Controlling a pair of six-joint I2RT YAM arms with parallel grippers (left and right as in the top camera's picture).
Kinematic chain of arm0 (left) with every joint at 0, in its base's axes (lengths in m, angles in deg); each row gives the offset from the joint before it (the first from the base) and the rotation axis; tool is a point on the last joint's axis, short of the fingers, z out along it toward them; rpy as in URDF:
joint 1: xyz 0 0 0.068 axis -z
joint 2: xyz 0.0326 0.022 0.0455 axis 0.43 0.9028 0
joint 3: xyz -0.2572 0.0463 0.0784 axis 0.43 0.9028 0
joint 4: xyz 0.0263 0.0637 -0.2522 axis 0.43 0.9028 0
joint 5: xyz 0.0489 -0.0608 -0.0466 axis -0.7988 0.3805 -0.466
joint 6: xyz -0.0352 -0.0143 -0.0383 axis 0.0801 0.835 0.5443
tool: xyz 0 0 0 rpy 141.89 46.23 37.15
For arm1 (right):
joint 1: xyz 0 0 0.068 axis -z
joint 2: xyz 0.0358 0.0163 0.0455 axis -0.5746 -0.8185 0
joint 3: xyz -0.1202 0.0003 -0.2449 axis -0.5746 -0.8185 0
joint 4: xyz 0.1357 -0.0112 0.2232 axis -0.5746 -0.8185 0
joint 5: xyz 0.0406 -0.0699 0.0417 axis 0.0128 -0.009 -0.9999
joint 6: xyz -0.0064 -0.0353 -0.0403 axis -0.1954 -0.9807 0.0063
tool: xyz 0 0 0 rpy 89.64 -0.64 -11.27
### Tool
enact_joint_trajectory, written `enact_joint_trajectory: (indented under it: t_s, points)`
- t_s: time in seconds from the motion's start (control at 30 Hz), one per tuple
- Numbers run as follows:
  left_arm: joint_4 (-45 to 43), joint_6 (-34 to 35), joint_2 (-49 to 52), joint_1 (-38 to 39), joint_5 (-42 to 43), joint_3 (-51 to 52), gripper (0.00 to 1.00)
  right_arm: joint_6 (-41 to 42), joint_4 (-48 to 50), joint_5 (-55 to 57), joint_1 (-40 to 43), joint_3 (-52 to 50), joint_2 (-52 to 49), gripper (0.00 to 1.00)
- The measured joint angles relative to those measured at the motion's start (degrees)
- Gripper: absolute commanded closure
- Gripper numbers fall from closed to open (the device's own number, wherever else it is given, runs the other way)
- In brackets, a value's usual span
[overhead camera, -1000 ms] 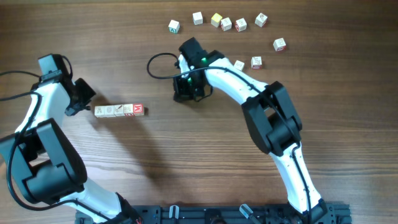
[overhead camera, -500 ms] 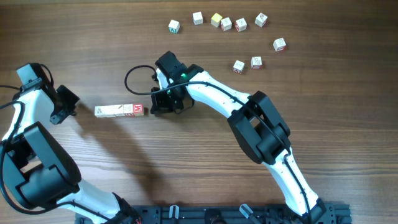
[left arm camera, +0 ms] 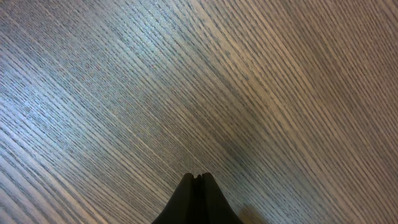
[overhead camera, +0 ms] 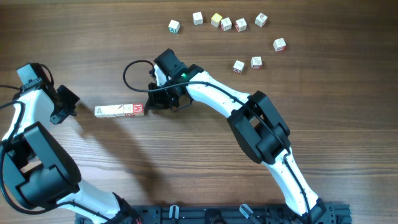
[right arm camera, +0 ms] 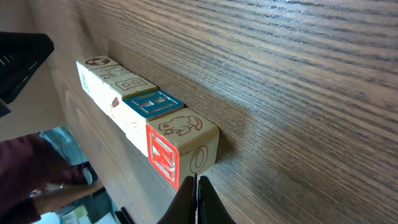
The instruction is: Form a horizontal line
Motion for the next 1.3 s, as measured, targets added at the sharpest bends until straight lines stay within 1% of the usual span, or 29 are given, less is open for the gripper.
enact_joint_trajectory:
  t_s: [0.2, 0.47, 0.93, 1.3]
  points:
    - [0.0, 0.0, 0.0, 0.0, 0.0, 0.0, 0.96, 0.13, 0.02, 0.22, 0.0, 0.0, 0.0, 0.96]
    - [0.22, -0.02, 0.0, 0.0, 0.0, 0.0, 0.96, 1.62, -0.48, 4.26, 0.0, 0.0, -1.75, 0.96]
    - [0.46, -0.02, 0.0, 0.0, 0.0, 0.0, 0.96, 3.28, 1.77, -2.01, 0.07, 0.0, -2.27, 0.96]
    - [0.46, -0.02, 0.0, 0.0, 0.0, 0.0, 0.95, 4.61, 2.49, -2.62, 0.07, 0.0, -2.27, 0.96]
